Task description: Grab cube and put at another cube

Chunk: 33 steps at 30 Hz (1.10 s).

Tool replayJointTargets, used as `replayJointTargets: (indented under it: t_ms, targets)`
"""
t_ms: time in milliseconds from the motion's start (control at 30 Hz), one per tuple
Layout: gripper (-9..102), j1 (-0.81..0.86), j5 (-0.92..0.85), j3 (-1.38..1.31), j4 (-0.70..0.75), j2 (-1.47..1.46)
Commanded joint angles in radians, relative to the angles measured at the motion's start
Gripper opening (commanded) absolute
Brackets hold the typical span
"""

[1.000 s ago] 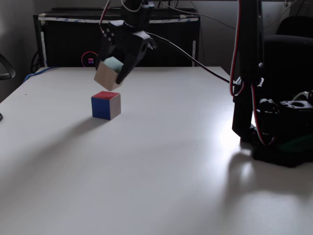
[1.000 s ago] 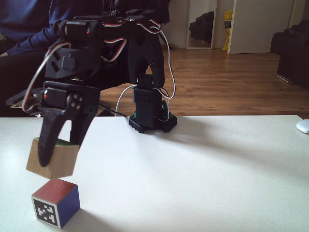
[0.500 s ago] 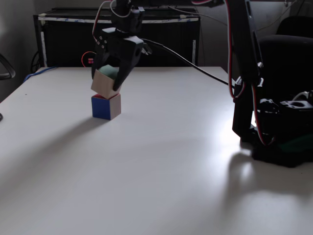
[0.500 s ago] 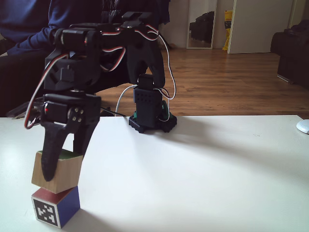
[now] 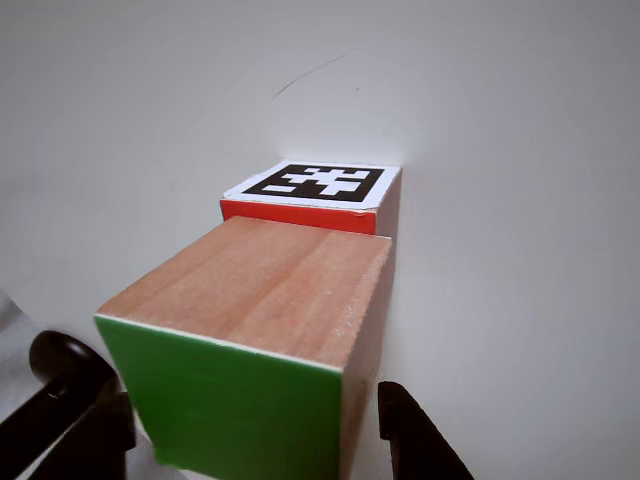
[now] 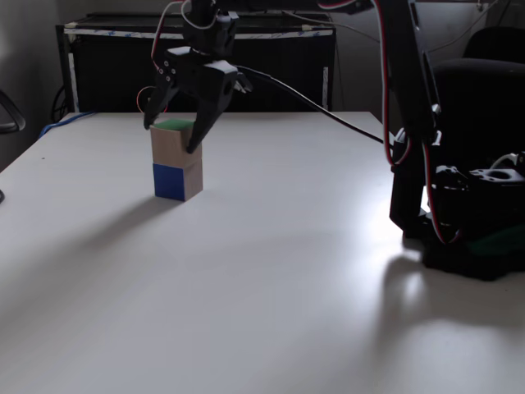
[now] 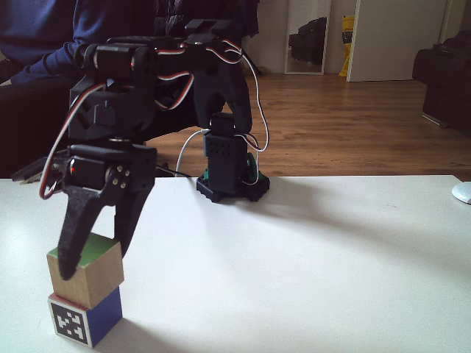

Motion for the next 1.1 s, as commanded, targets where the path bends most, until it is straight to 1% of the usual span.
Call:
replayJointTargets:
  t_ms: [0, 167, 433, 567, 667, 800, 933, 1067]
  targets:
    - [41, -0.014, 0.009, -0.052, 0.009, 0.011]
    - [44, -0.017, 0.025, -0.087, 0.052, 0.014]
    - [46, -0.026, 0.037, -0.110, 0.129, 0.072]
    - [46, -0.051, 0.046, -0.044, 0.156, 0.166]
    - [47, -0.083, 0.046, 0.084, 0.156, 0.305]
    - [47, -0.155, 0.043, 0.350, 0.121, 0.589]
    - [46, -0.262, 0.046, 0.715, -0.031, 0.870]
    - [46, -0.370, 0.063, 1.035, -0.210, 1.000]
